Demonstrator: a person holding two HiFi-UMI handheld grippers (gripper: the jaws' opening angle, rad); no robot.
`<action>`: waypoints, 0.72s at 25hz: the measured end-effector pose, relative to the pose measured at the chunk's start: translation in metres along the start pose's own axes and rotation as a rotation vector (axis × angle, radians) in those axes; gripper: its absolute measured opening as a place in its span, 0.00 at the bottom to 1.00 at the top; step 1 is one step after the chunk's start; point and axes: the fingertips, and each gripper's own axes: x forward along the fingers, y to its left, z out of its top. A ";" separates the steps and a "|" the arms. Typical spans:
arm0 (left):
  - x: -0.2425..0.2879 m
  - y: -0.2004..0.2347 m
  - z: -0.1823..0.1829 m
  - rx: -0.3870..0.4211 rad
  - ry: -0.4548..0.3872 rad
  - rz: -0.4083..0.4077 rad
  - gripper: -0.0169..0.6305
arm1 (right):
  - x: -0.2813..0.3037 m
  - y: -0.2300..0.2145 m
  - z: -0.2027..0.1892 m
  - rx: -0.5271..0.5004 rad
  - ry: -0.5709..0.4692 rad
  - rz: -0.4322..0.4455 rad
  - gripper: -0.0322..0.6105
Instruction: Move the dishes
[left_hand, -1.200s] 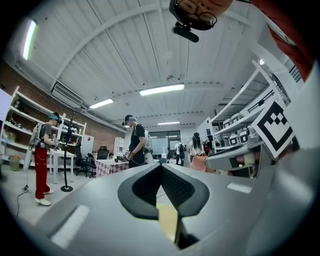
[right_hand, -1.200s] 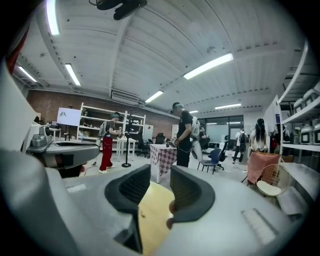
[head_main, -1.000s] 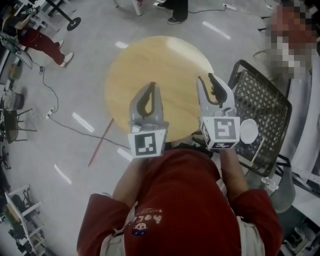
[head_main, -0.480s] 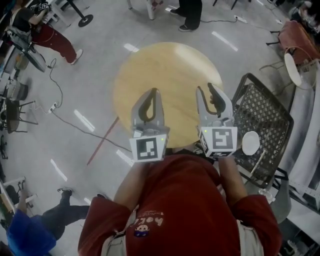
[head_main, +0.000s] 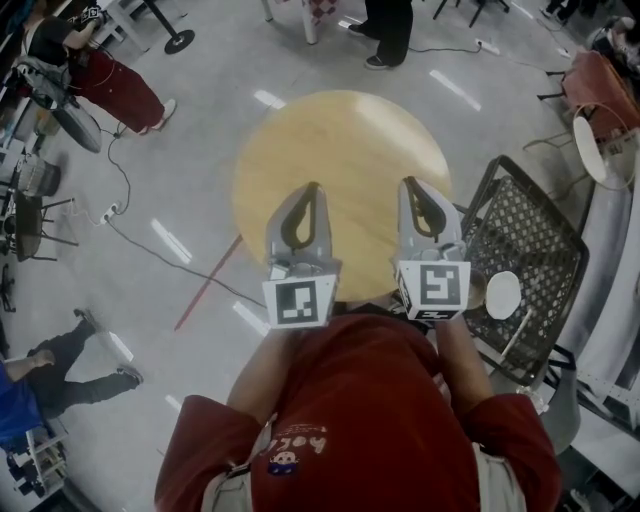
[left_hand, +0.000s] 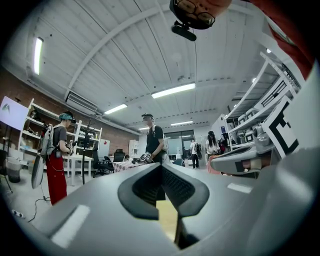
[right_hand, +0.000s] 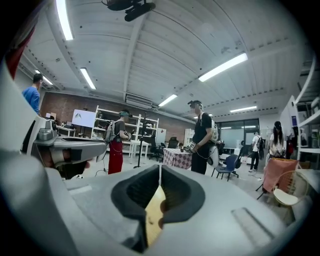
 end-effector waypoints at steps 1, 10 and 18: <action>0.000 0.000 0.000 -0.001 0.002 0.000 0.04 | 0.000 0.001 0.000 -0.004 -0.001 0.002 0.06; 0.001 0.000 0.000 -0.004 -0.007 0.002 0.04 | 0.002 0.008 -0.002 -0.020 0.006 0.028 0.05; 0.002 0.005 -0.002 -0.010 -0.002 0.010 0.04 | 0.005 0.011 -0.002 -0.025 0.016 0.034 0.05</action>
